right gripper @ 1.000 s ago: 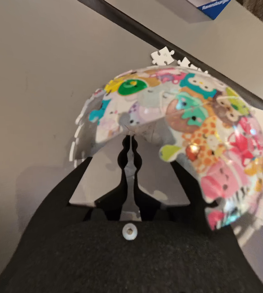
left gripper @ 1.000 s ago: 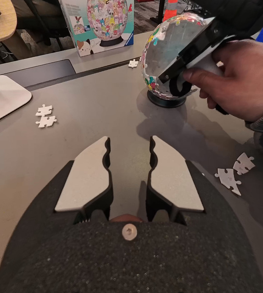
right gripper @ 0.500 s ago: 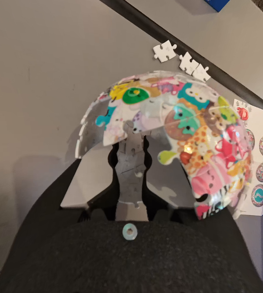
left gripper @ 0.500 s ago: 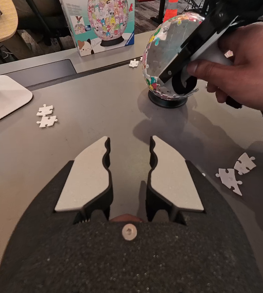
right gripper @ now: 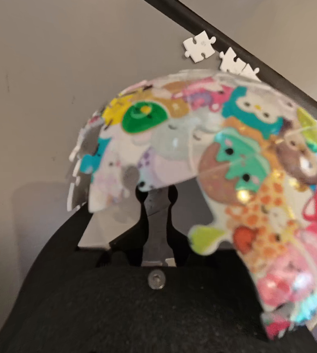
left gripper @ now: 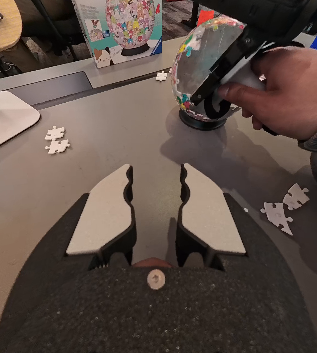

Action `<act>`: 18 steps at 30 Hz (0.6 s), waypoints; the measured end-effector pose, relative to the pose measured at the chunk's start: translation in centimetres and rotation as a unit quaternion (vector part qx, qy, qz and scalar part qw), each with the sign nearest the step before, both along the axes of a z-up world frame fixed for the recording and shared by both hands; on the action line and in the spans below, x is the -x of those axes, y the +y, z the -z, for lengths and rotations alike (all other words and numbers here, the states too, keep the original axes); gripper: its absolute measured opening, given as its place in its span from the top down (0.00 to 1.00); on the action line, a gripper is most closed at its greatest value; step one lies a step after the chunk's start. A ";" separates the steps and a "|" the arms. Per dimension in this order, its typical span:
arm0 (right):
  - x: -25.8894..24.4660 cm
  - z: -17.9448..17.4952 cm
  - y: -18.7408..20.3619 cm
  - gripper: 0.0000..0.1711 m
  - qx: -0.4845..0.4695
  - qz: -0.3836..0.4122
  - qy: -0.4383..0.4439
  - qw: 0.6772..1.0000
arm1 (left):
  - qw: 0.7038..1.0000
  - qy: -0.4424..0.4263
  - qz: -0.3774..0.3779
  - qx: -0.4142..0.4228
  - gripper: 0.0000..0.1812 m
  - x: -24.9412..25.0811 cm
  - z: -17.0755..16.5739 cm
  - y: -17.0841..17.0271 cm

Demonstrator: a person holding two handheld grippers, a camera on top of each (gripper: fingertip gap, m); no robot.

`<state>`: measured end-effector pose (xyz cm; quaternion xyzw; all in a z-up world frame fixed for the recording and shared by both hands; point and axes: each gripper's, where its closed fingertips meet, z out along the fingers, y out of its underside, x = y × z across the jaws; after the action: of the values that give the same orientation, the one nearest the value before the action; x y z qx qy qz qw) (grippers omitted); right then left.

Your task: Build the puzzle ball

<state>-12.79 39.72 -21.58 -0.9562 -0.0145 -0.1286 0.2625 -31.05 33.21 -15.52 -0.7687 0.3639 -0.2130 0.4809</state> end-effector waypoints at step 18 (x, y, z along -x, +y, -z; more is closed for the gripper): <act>4.4 -11.7 -6.4 1.00 -0.143 -0.120 -0.032 0.982 | 1.000 -0.005 0.000 0.005 0.74 0.1 0.0 0.1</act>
<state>-17.20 33.35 -9.86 -0.8954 -0.1189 -0.1273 0.4099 -31.11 33.27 -15.53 -0.7701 0.3598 -0.2188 0.4792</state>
